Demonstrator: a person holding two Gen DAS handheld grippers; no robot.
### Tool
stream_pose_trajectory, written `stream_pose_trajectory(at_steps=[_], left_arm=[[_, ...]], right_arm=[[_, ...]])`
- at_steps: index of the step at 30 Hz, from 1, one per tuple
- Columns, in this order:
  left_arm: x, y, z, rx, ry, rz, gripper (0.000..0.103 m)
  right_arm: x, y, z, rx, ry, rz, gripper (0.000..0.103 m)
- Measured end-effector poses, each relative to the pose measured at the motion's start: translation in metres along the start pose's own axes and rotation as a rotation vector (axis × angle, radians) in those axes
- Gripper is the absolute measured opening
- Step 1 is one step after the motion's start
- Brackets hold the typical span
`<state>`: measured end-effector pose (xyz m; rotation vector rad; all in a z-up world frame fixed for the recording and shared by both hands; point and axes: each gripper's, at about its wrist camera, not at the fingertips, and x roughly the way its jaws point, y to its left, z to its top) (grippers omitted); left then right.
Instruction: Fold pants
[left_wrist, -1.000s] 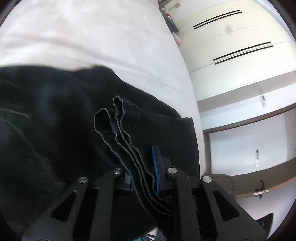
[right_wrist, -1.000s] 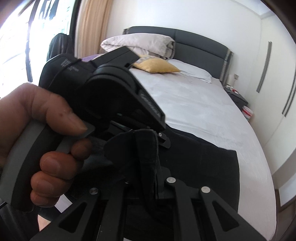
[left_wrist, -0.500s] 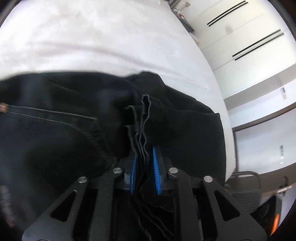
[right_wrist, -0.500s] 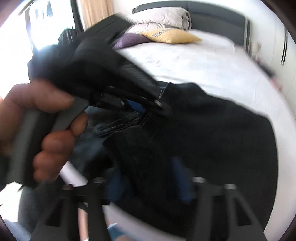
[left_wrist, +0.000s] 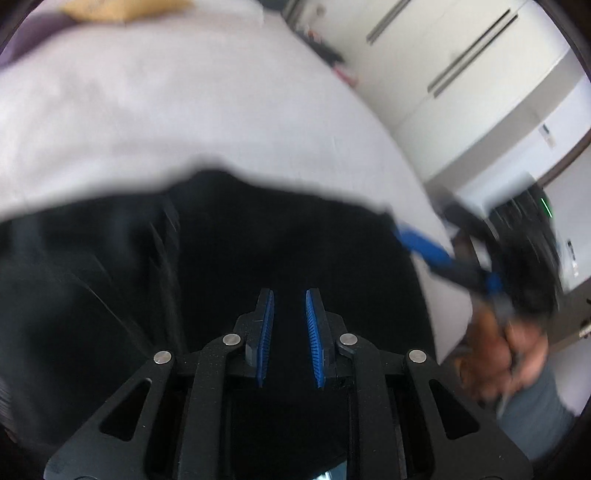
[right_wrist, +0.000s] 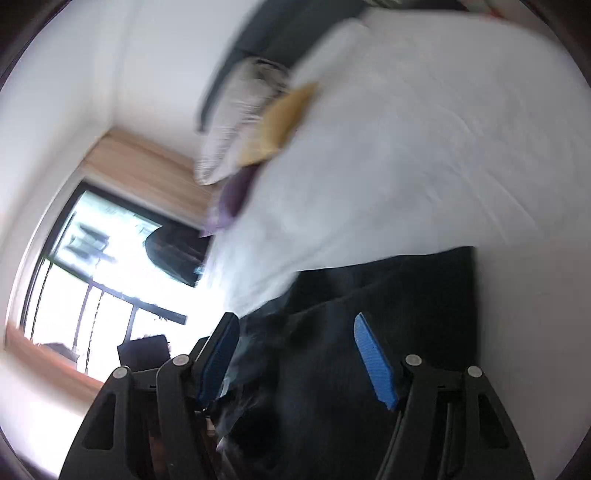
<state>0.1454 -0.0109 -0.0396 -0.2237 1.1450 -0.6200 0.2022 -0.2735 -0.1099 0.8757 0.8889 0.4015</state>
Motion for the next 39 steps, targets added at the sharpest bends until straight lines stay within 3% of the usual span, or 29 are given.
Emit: stream_pose_trajectory(at_steps=[2, 3, 4, 5, 8, 9, 11, 13, 16, 17, 18, 19, 20, 21, 23, 25, 28, 29, 30, 31, 32, 33, 37, 39], left_arm=[[0.015, -0.001, -0.021, 0.041, 0.032, 0.039, 0.017], [0.014, 0.001, -0.03, 0.052, 0.002, 0.031, 0.017], [0.007, 0.006, -0.038, 0.042, -0.026, 0.012, 0.017], [0.004, 0.01, -0.042, 0.022, -0.035, -0.005, 0.017], [-0.006, 0.022, -0.053, -0.027, -0.058, -0.041, 0.017], [-0.011, 0.02, -0.055, -0.028, -0.064, -0.032, 0.017], [-0.018, 0.014, -0.057, -0.018, -0.085, -0.025, 0.017], [-0.012, 0.006, -0.059, -0.001, -0.075, -0.013, 0.017], [-0.001, 0.006, -0.066, -0.019, -0.096, -0.011, 0.017], [-0.003, 0.007, -0.069, -0.026, -0.101, -0.017, 0.017], [-0.004, 0.007, -0.07, -0.026, -0.102, -0.016, 0.017], [-0.005, 0.006, -0.073, -0.018, -0.107, -0.012, 0.017], [-0.008, 0.006, -0.075, -0.014, -0.107, -0.01, 0.017], [-0.01, 0.008, -0.077, -0.013, -0.11, -0.01, 0.017], [-0.025, 0.011, -0.088, -0.015, -0.122, -0.013, 0.017], [-0.031, 0.013, -0.095, -0.024, -0.134, -0.016, 0.017], [-0.013, 0.016, -0.087, -0.031, -0.145, -0.007, 0.017], [-0.013, 0.015, -0.087, -0.031, -0.148, -0.007, 0.017], [-0.014, 0.016, -0.088, -0.034, -0.151, -0.012, 0.017], [-0.013, 0.016, -0.086, -0.042, -0.156, -0.023, 0.017], [-0.019, 0.022, -0.091, -0.048, -0.159, -0.026, 0.017], [-0.026, 0.024, -0.092, -0.059, -0.167, -0.027, 0.017], [-0.086, 0.042, -0.113, -0.148, -0.304, 0.033, 0.018], [-0.116, 0.063, -0.122, -0.227, -0.373, 0.03, 0.03]], right_arm=[[0.015, -0.033, 0.009, 0.04, 0.028, -0.055, 0.057], [0.015, -0.042, 0.008, 0.041, 0.021, -0.061, 0.037], [0.011, -0.048, 0.01, 0.046, 0.014, -0.063, 0.024], [0.004, -0.053, 0.014, 0.066, 0.008, -0.058, 0.024], [-0.016, -0.039, 0.007, 0.023, -0.021, -0.106, 0.032], [-0.022, -0.03, 0.003, -0.002, -0.017, -0.089, 0.041], [-0.047, -0.015, -0.01, -0.03, -0.008, 0.046, 0.052], [-0.054, 0.003, -0.044, -0.083, 0.046, 0.174, 0.064], [-0.033, -0.006, -0.086, -0.091, 0.145, 0.12, 0.063], [-0.031, -0.026, -0.102, -0.075, 0.139, 0.08, 0.052], [-0.038, -0.034, -0.108, -0.095, 0.089, 0.055, 0.021], [-0.047, -0.045, -0.113, -0.077, 0.064, 0.01, 0.01], [-0.052, -0.054, -0.114, -0.01, 0.081, 0.044, 0.01], [-0.058, -0.058, -0.114, 0.042, 0.098, 0.064, 0.012], [-0.071, -0.038, -0.109, -0.025, 0.098, 0.061, 0.03], [-0.087, -0.014, -0.104, -0.082, 0.054, 0.143, 0.066], [-0.082, 0.01, -0.095, -0.11, 0.01, 0.264, 0.082], [-0.067, 0.01, -0.095, -0.11, 0.028, 0.268, 0.085], [-0.047, -0.001, -0.099, -0.098, 0.076, 0.21, 0.092], [-0.03, -0.012, -0.106, -0.075, 0.122, 0.124, 0.074], [-0.03, -0.026, -0.115, -0.072, 0.087, 0.046, 0.059], [-0.037, -0.028, -0.116, -0.066, 0.056, 0.053, 0.054], [-0.054, -0.016, -0.119, 0.012, 0.044, 0.075, 0.069], [-0.058, 0.004, -0.121, -0.026, 0.001, 0.1, 0.074]])
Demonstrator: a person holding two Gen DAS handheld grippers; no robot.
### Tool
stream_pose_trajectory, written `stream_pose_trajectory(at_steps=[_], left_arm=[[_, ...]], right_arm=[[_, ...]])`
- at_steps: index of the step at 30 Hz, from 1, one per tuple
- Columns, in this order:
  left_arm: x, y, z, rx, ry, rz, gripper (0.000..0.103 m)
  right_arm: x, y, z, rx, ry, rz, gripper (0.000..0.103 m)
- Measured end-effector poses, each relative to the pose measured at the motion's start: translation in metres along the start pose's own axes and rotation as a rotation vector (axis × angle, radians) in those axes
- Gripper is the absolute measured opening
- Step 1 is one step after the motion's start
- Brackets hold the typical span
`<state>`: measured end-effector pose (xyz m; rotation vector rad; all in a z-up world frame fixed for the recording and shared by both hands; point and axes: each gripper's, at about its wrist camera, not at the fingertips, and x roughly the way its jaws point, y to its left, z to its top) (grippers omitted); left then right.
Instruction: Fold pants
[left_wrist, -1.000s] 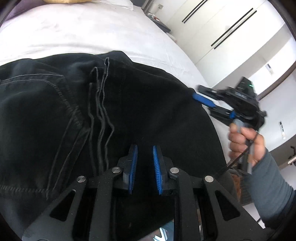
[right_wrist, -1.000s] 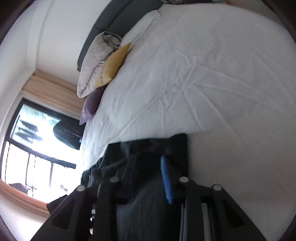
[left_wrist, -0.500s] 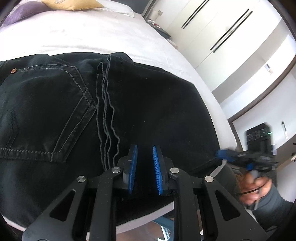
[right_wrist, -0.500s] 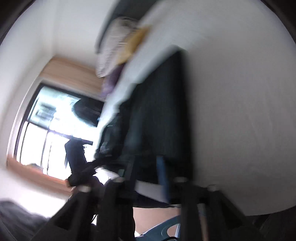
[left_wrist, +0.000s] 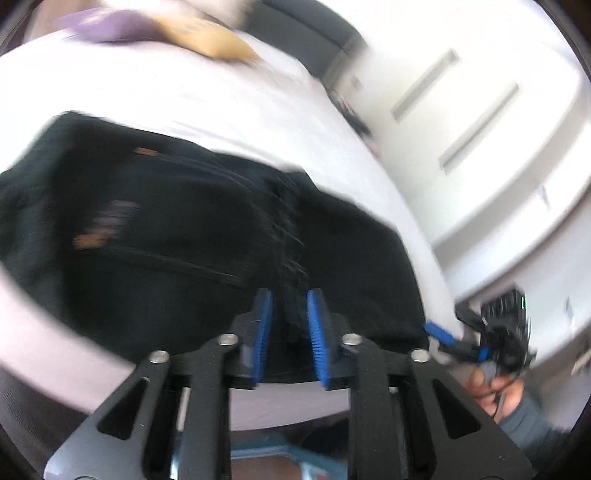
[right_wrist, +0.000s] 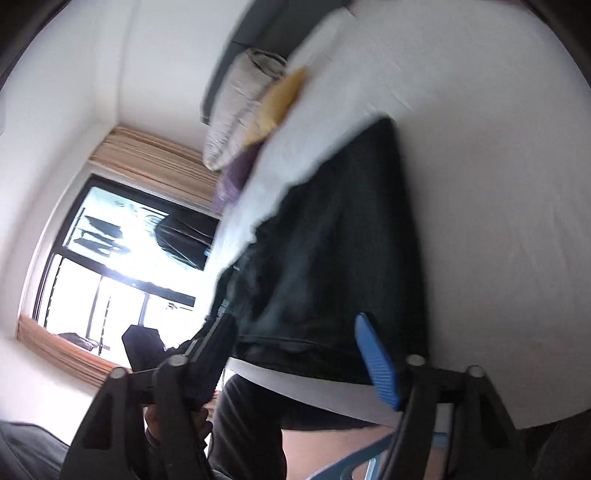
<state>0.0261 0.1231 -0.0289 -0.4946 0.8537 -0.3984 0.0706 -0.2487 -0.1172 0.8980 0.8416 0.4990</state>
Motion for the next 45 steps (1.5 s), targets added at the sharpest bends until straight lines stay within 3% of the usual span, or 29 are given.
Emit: stream_pose_trajectory(at_steps=[2, 4, 8, 11, 14, 20, 34, 42, 45], left_arm=[[-0.032, 0.03, 0.005, -0.114, -0.103, 0.018, 0.083], [-0.06, 0.061, 0.006, -0.238, -0.225, 0.011, 0.089], [-0.085, 0.112, 0.004, -0.425, -0.307, -0.031, 0.089], [-0.084, 0.138, -0.002, -0.508, -0.311, -0.044, 0.089], [-0.078, 0.152, -0.005, -0.519, -0.306, -0.01, 0.089], [-0.059, 0.18, -0.011, -0.589, -0.32, -0.073, 0.089], [-0.037, 0.185, 0.004, -0.535, -0.316, -0.129, 0.084], [-0.023, 0.204, 0.011, -0.629, -0.313, -0.201, 0.073], [-0.018, 0.21, 0.012, -0.681, -0.317, -0.205, 0.051]], right_arm=[[0.011, 0.012, 0.003, 0.012, -0.008, 0.032, 0.074], [0.025, 0.021, 0.003, 0.023, 0.002, 0.055, 0.074], [0.031, 0.033, 0.005, -0.005, 0.058, 0.068, 0.074], [0.043, 0.048, 0.001, -0.024, 0.097, 0.079, 0.074], [0.046, 0.06, -0.003, -0.038, 0.122, 0.074, 0.074], [0.047, 0.061, -0.001, -0.036, 0.129, 0.058, 0.074], [0.056, 0.063, -0.003, -0.034, 0.149, 0.045, 0.074], [0.056, 0.064, -0.003, -0.028, 0.147, 0.051, 0.074], [0.057, 0.067, 0.0, -0.034, 0.145, 0.049, 0.074]])
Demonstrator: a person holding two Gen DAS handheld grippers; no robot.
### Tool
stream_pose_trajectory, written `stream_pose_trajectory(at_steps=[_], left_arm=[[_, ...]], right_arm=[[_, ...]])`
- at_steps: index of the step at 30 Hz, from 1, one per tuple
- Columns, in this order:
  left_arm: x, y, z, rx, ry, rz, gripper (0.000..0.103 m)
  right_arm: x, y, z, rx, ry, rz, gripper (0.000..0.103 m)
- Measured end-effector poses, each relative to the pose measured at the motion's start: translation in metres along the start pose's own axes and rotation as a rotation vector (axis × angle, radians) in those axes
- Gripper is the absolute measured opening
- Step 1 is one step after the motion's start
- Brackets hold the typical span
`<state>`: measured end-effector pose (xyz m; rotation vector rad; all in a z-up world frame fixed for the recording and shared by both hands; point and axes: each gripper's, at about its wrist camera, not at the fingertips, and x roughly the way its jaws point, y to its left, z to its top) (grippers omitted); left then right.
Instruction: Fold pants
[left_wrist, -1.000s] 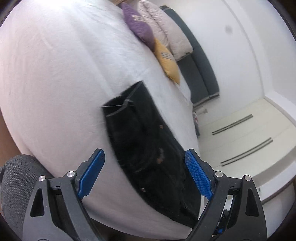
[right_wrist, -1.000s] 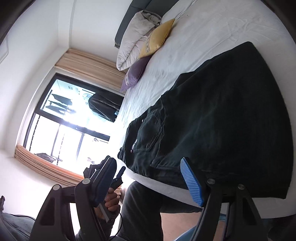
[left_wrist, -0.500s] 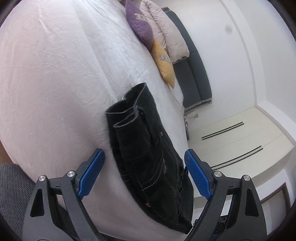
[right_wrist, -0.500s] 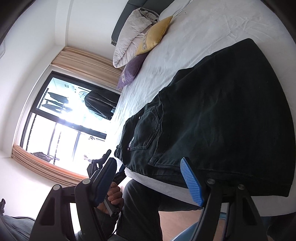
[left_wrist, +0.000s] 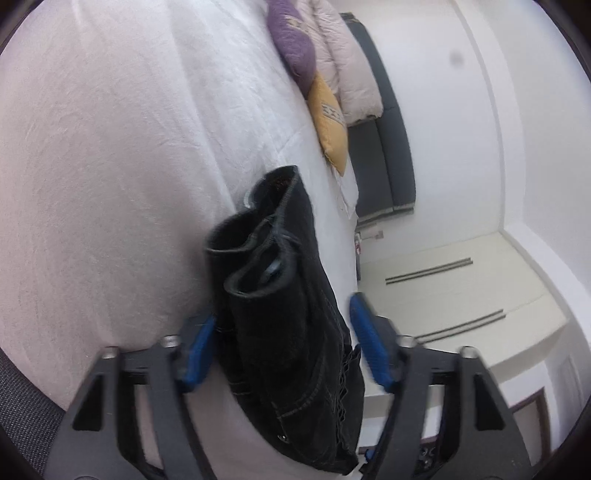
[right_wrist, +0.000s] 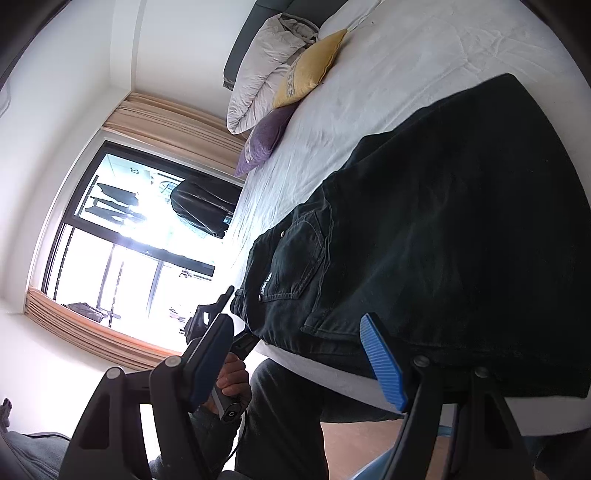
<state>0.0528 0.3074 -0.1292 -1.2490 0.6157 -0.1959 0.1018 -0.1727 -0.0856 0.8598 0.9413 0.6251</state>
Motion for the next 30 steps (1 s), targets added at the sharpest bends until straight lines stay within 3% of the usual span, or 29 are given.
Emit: stream_pose_trajectory(at_steps=[1, 2, 8, 14, 16, 24, 30], left_arm=[[0.002, 0.003, 0.002, -0.019, 0.001, 0.013, 0.036], [0.003, 0.004, 0.002, -0.03, 0.004, 0.018, 0.03], [0.005, 0.009, 0.004, -0.047, 0.006, 0.032, 0.017], [0.001, 0.004, 0.002, -0.019, -0.003, 0.061, 0.014], [0.002, 0.002, 0.003, -0.011, -0.006, 0.072, 0.014], [0.003, -0.01, 0.003, 0.039, -0.015, 0.112, 0.013], [0.0, -0.036, 0.0, 0.116, -0.026, 0.141, 0.012]], right_arm=[[0.002, 0.001, 0.003, -0.007, 0.0, -0.004, 0.074], [0.004, 0.002, 0.006, -0.015, -0.003, -0.011, 0.074], [0.028, -0.004, 0.028, -0.005, -0.008, -0.096, 0.074], [0.063, -0.009, 0.034, -0.019, 0.042, -0.141, 0.074], [0.072, -0.016, 0.033, -0.021, 0.064, -0.181, 0.069], [0.071, -0.012, 0.028, -0.072, 0.056, -0.192, 0.07], [0.058, -0.014, 0.033, 0.033, 0.027, -0.111, 0.079]])
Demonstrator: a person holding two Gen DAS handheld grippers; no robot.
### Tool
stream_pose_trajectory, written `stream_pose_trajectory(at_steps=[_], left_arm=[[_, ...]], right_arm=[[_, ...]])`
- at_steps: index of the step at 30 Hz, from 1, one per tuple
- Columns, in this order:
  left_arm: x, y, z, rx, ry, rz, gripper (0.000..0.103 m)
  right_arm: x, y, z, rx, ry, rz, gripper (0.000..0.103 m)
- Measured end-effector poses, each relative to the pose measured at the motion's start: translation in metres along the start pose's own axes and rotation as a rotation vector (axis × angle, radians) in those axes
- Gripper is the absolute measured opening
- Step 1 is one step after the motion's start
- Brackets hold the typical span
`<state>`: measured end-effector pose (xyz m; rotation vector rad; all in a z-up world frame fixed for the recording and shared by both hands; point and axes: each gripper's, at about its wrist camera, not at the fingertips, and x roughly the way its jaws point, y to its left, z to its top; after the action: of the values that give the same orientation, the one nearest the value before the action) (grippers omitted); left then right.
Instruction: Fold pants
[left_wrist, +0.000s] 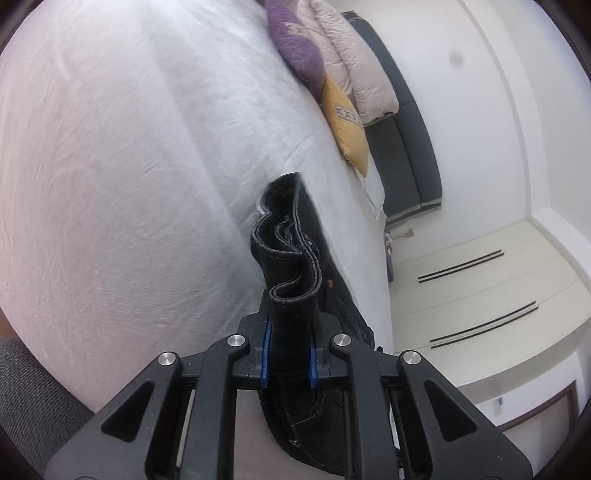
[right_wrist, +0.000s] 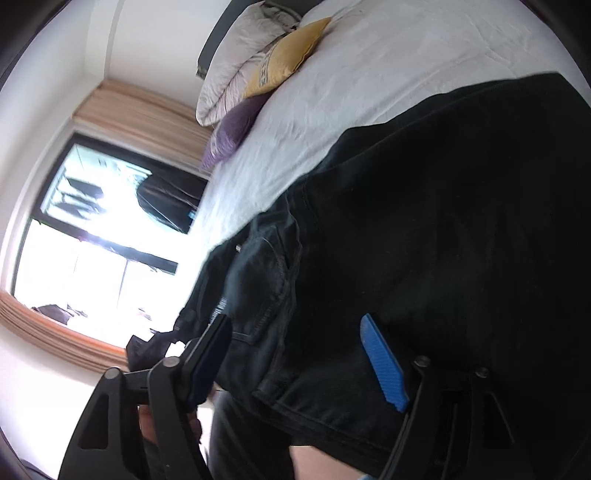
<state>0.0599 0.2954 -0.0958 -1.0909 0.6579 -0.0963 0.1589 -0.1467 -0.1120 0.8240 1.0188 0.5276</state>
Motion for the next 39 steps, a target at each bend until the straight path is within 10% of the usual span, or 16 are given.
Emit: stream_pose_trajectory(at_steps=[7, 12, 18, 26, 29, 33, 39], left_arm=[[0.009, -0.138, -0.026, 0.403, 0.014, -0.014, 0.012], [0.063, -0.243, -0.133, 0.853, 0.17, -0.03, 0.012], [0.116, -0.241, -0.249, 1.073, 0.379, 0.013, 0.012], [0.114, -0.243, -0.292, 1.304, 0.319, 0.084, 0.012], [0.117, -0.249, -0.306, 1.367, 0.303, 0.098, 0.013], [0.116, -0.253, -0.319, 1.417, 0.282, 0.096, 0.013], [0.128, -0.269, -0.349, 1.489, 0.276, 0.063, 0.013]], right_arm=[[-0.039, -0.017, 0.015, 0.133, -0.072, 0.119, 0.089], [-0.076, -0.036, 0.023, 0.206, -0.137, 0.226, 0.094], [-0.09, -0.058, 0.028, 0.234, -0.097, 0.256, 0.096], [-0.068, -0.067, 0.035, 0.245, -0.016, 0.194, 0.096], [-0.059, -0.056, 0.045, 0.168, 0.013, 0.146, 0.081], [-0.051, -0.051, 0.053, 0.096, 0.058, 0.053, 0.028], [-0.078, -0.055, 0.063, 0.047, 0.027, 0.027, 0.022]])
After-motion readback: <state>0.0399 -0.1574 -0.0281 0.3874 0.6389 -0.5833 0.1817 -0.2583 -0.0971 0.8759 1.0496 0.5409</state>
